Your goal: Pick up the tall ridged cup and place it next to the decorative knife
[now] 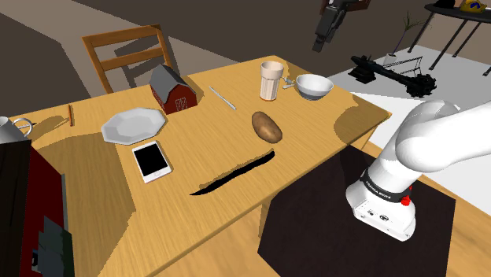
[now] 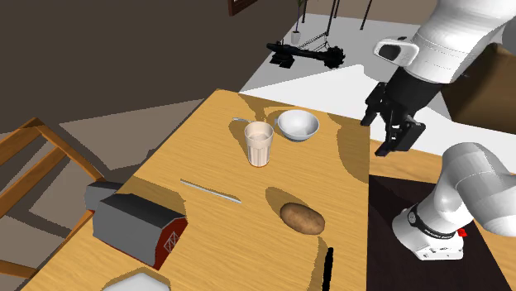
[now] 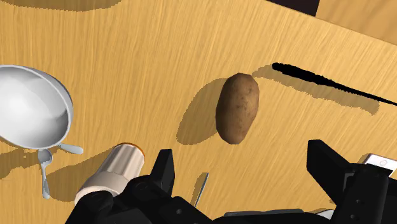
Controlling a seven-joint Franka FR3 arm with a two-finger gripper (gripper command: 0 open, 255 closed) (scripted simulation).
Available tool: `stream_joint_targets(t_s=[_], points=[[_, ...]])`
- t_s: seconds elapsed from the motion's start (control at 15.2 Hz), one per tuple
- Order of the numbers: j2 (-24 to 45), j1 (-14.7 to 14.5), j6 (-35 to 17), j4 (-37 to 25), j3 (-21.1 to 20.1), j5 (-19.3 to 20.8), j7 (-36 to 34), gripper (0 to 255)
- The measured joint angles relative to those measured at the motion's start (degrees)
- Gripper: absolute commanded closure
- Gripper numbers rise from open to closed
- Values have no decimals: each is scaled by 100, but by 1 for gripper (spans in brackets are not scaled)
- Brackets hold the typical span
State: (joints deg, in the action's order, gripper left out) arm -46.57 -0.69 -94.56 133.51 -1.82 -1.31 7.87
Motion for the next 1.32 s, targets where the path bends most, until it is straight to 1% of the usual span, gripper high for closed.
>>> stream_joint_targets(t_s=[0.13, 0.26, 0.66, 0.86, 1.32], points=[[59, 12, -66, 9, 34, 28, 46, 0], [258, 46, -329, 76, 129, 111, 180, 0], [1178, 140, -1346, 162, 393, 333, 567, 0], [1759, 187, -1832, 52, 541, 425, 777, 0], [3074, 257, -2700, -436, 805, 514, 1201, 0]])
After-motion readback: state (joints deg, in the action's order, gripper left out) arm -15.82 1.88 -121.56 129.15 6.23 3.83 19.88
